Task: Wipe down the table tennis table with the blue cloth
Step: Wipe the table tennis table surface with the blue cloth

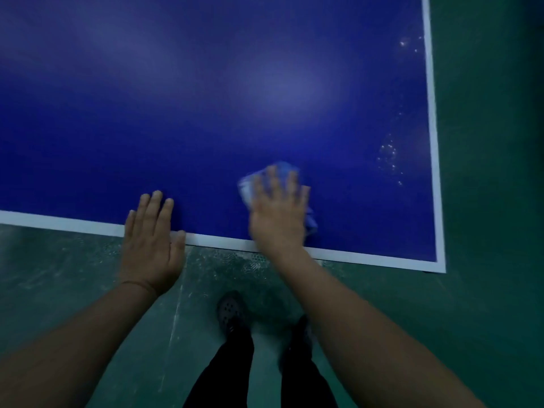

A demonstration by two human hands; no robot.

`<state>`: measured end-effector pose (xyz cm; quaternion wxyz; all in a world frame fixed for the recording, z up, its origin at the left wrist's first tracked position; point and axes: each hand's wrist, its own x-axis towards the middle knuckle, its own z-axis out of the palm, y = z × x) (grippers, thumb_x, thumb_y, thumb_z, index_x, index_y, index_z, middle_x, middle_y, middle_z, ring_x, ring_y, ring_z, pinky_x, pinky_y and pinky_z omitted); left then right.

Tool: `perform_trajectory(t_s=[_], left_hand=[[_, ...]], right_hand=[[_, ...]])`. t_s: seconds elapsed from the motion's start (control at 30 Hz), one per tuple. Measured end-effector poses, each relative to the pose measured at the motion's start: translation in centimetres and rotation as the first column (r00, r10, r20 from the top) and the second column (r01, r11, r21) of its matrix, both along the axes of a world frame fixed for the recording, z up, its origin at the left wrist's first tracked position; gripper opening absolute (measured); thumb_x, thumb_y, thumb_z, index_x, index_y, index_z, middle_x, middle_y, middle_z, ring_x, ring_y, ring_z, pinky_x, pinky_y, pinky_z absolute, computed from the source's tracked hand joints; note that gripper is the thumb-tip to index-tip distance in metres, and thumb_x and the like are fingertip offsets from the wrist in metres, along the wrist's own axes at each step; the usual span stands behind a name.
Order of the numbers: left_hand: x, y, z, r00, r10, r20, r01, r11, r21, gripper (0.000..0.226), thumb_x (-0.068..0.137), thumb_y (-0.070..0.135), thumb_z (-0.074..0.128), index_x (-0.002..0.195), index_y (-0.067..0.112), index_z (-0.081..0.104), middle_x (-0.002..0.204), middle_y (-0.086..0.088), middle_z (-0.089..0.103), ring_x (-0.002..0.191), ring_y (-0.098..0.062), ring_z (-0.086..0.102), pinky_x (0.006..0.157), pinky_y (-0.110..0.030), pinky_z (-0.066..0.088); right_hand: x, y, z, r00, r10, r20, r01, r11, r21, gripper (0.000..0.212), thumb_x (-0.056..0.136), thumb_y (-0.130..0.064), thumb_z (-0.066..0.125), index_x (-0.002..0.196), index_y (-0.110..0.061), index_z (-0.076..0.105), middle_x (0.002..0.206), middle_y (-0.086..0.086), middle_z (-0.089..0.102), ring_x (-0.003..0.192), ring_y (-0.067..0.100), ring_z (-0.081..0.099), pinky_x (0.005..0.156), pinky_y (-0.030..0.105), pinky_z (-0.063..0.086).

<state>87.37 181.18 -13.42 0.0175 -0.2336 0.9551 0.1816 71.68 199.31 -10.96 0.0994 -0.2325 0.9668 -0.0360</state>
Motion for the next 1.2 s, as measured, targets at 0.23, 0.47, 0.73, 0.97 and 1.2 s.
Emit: perform_trajectory(t_s=[0.23, 0.47, 0.73, 0.97, 1.2], left_hand=[[-5.6, 8.9, 2.1, 0.978, -0.162, -0.131, 0.163, 0.987, -0.005, 0.064, 0.094, 0.035, 0.036, 0.149, 0.003, 0.039, 0.160, -0.019, 0.031, 0.151, -0.032, 0.022, 0.124, -0.046, 0.009], [-10.1, 16.0, 0.5, 0.848, -0.521, -0.094, 0.515, 0.853, -0.082, 0.062, 0.098, 0.036, 0.034, 0.149, 0.003, 0.042, 0.159, -0.018, 0.034, 0.150, -0.032, 0.026, 0.121, -0.053, 0.018], [-10.9, 16.9, -0.7, 0.872, -0.489, 0.014, 0.485, 0.858, -0.168, 0.065, 0.100, 0.044, 0.028, 0.152, 0.005, 0.036, 0.162, -0.018, 0.027, 0.152, -0.032, 0.019, 0.122, -0.057, 0.013], [-11.0, 17.0, -0.4, 0.880, -0.475, 0.000, 0.470, 0.872, -0.137, 0.065, 0.101, 0.044, 0.028, 0.152, 0.006, 0.037, 0.163, -0.017, 0.027, 0.153, -0.031, 0.019, 0.122, -0.055, 0.015], [-4.7, 14.7, 0.8, 0.899, -0.397, -0.186, 0.396, 0.917, -0.044, 0.057, 0.095, 0.025, 0.042, 0.148, 0.004, 0.042, 0.159, -0.018, 0.033, 0.152, -0.032, 0.023, 0.124, -0.051, 0.016]], right_hand=[[-5.5, 15.3, -0.5, 0.944, -0.331, -0.016, 0.331, 0.942, 0.060, 0.053, 0.106, -0.036, 0.021, 0.159, -0.032, 0.014, 0.169, -0.001, 0.002, 0.153, 0.038, -0.002, 0.121, 0.061, 0.003], [-5.8, 18.2, -0.2, 0.823, -0.567, -0.036, 0.568, 0.822, 0.041, 0.061, 0.101, -0.028, 0.026, 0.160, -0.024, 0.011, 0.168, 0.005, 0.001, 0.151, 0.045, -0.003, 0.118, 0.063, 0.002], [-9.7, 24.4, -0.9, 0.853, -0.519, -0.042, 0.521, 0.852, 0.057, 0.054, 0.105, -0.035, 0.017, 0.159, -0.031, 0.017, 0.169, -0.002, 0.004, 0.153, 0.037, 0.000, 0.121, 0.061, 0.005], [-3.1, 19.5, -0.9, 0.957, -0.289, 0.035, 0.289, 0.957, 0.016, 0.058, 0.102, -0.037, 0.020, 0.159, -0.032, 0.008, 0.168, -0.004, -0.005, 0.153, 0.035, -0.008, 0.119, 0.057, -0.008], [-6.4, 20.0, -0.4, 0.868, -0.495, 0.033, 0.494, 0.869, 0.039, 0.055, 0.106, -0.043, 0.019, 0.160, -0.033, 0.013, 0.168, -0.006, -0.003, 0.154, 0.033, -0.006, 0.121, 0.061, 0.000]])
